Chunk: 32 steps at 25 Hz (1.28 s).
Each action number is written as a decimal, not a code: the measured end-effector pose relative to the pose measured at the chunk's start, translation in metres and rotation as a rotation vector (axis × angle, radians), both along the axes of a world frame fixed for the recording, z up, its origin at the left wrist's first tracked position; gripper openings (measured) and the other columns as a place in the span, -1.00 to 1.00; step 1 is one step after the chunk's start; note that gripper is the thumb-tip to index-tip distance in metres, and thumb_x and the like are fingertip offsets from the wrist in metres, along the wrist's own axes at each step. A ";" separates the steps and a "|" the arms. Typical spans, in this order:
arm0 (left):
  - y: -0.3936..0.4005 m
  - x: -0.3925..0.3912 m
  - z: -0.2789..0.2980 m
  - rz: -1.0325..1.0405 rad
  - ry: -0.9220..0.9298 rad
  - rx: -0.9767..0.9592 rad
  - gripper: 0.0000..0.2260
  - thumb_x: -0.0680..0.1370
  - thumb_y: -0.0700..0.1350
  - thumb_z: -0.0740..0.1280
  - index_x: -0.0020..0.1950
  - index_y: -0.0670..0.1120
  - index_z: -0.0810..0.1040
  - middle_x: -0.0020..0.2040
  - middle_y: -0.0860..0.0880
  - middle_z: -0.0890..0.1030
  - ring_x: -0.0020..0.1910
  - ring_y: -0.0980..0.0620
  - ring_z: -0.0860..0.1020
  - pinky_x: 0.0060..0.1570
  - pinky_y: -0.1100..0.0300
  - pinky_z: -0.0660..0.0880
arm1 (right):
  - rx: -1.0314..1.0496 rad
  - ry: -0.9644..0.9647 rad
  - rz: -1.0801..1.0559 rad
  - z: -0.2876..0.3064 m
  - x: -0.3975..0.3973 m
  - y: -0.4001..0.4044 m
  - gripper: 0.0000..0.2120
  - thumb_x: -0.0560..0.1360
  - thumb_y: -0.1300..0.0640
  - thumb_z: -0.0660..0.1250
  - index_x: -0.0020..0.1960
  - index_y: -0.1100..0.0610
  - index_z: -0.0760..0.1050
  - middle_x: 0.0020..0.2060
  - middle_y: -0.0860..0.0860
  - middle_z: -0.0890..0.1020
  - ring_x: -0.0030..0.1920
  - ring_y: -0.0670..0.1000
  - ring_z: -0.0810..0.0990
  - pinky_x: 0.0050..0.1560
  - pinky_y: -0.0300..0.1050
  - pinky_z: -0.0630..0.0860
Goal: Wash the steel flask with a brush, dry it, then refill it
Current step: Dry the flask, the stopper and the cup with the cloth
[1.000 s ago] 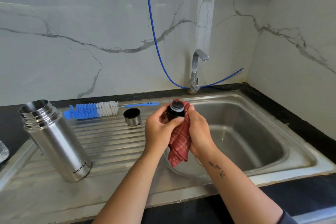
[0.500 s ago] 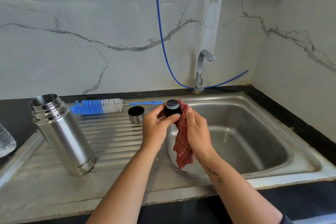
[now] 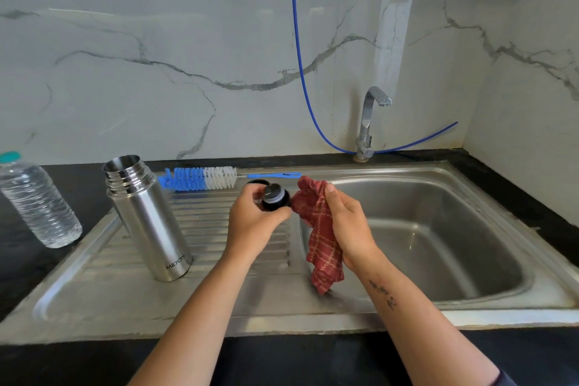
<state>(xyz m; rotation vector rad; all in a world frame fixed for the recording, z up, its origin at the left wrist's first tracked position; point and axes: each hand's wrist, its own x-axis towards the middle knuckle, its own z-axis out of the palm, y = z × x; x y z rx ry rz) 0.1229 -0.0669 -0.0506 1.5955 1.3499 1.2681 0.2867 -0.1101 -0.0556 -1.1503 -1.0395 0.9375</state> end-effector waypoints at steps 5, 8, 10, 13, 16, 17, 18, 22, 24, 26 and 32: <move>0.016 -0.046 -0.020 0.195 0.375 -0.009 -0.83 0.37 -0.19 0.54 -0.16 -0.13 0.58 -0.17 -0.07 0.61 -0.15 -0.05 0.61 -0.31 0.17 0.44 | -0.059 0.065 -0.124 -0.004 0.008 0.007 -0.61 0.73 -0.06 0.09 0.15 0.03 0.68 -0.14 0.08 0.77 -0.20 0.09 0.70 -0.10 0.03 0.62; 0.027 -0.058 -0.027 0.275 0.507 -0.125 -0.79 0.41 -0.20 0.52 -0.07 -0.15 0.52 -0.03 -0.12 0.58 -0.07 -0.10 0.58 -0.35 0.21 0.36 | -0.135 0.080 -0.175 -0.012 0.015 0.012 -0.61 0.71 -0.10 0.11 0.07 0.01 0.69 -0.16 0.10 0.77 -0.13 0.19 0.73 0.06 0.23 0.66; 0.030 -0.062 -0.026 0.305 0.556 -0.191 -0.76 0.44 -0.23 0.49 -0.01 -0.15 0.47 0.03 -0.13 0.57 -0.05 -0.08 0.53 -0.31 0.20 0.36 | -0.157 0.079 -0.187 -0.014 0.016 0.013 -0.60 0.71 -0.12 0.12 0.04 0.00 0.69 -0.16 0.10 0.76 -0.08 0.22 0.74 0.08 0.30 0.65; 0.034 -0.064 -0.023 0.323 0.616 -0.283 -0.72 0.47 -0.21 0.49 0.04 -0.13 0.42 0.11 -0.14 0.57 -0.01 -0.09 0.51 -0.15 0.11 0.43 | -0.170 0.077 -0.195 -0.013 0.014 0.012 -0.60 0.70 -0.12 0.13 0.03 0.01 0.70 -0.17 0.09 0.76 -0.09 0.20 0.74 0.08 0.29 0.65; 0.037 -0.059 -0.017 0.294 0.658 -0.328 -0.47 0.43 -0.09 0.57 0.28 -0.18 0.42 0.26 -0.16 0.50 0.22 -0.16 0.50 -0.02 0.09 0.46 | -0.195 0.093 -0.196 -0.012 0.015 0.013 -0.60 0.71 -0.12 0.13 0.03 0.03 0.69 -0.17 0.08 0.76 -0.10 0.19 0.74 0.09 0.26 0.65; 0.038 -0.054 -0.013 0.283 0.672 -0.286 -0.37 0.42 -0.02 0.59 0.36 -0.18 0.39 0.31 -0.15 0.46 0.30 -0.18 0.45 0.03 0.08 0.44 | -0.197 0.092 -0.197 -0.013 0.015 0.014 -0.59 0.70 -0.14 0.13 0.02 0.02 0.69 -0.17 0.09 0.76 -0.09 0.21 0.73 0.09 0.28 0.65; 0.041 -0.047 -0.009 0.268 0.677 -0.218 -0.31 0.42 0.03 0.60 0.41 -0.18 0.37 0.33 -0.15 0.44 0.35 -0.18 0.42 0.08 0.07 0.44 | -0.195 0.090 -0.198 -0.013 0.015 0.014 -0.59 0.70 -0.15 0.13 0.02 0.00 0.69 -0.16 0.08 0.76 -0.08 0.22 0.73 0.09 0.29 0.64; 0.072 -0.011 0.007 0.117 0.729 -0.084 -0.23 0.43 0.12 0.58 0.50 -0.15 0.33 0.39 -0.12 0.43 0.38 -0.14 0.40 0.23 -0.01 0.47 | -0.193 0.067 -0.218 -0.014 0.014 0.014 -0.61 0.70 -0.12 0.12 0.04 -0.01 0.69 -0.16 0.02 0.77 -0.07 0.13 0.74 0.14 0.23 0.64; 0.088 0.000 0.007 0.056 0.789 -0.113 -0.24 0.45 0.15 0.55 0.50 -0.13 0.33 0.41 -0.12 0.43 0.39 -0.14 0.41 0.28 -0.01 0.47 | -0.184 0.062 -0.220 -0.013 0.014 0.014 -0.61 0.71 -0.11 0.12 0.05 -0.01 0.69 -0.16 0.01 0.77 -0.07 0.10 0.74 0.15 0.22 0.63; 0.103 0.004 0.001 0.030 0.837 -0.121 -0.33 0.49 0.14 0.51 0.48 -0.12 0.38 0.40 -0.13 0.44 0.38 -0.15 0.44 0.29 0.00 0.46 | -0.171 0.058 -0.222 -0.014 0.017 0.015 -0.60 0.71 -0.12 0.11 0.05 -0.02 0.69 -0.15 0.01 0.77 -0.08 0.10 0.74 0.14 0.23 0.63; 0.114 0.000 -0.004 0.068 0.794 -0.069 -0.49 0.60 -0.07 0.40 0.52 -0.14 0.39 0.47 -0.18 0.38 0.40 -0.18 0.44 0.29 0.03 0.44 | -0.169 0.011 -0.204 -0.016 0.018 0.019 -0.59 0.71 -0.12 0.09 0.10 -0.03 0.69 -0.14 -0.03 0.77 -0.08 0.07 0.74 0.14 0.21 0.64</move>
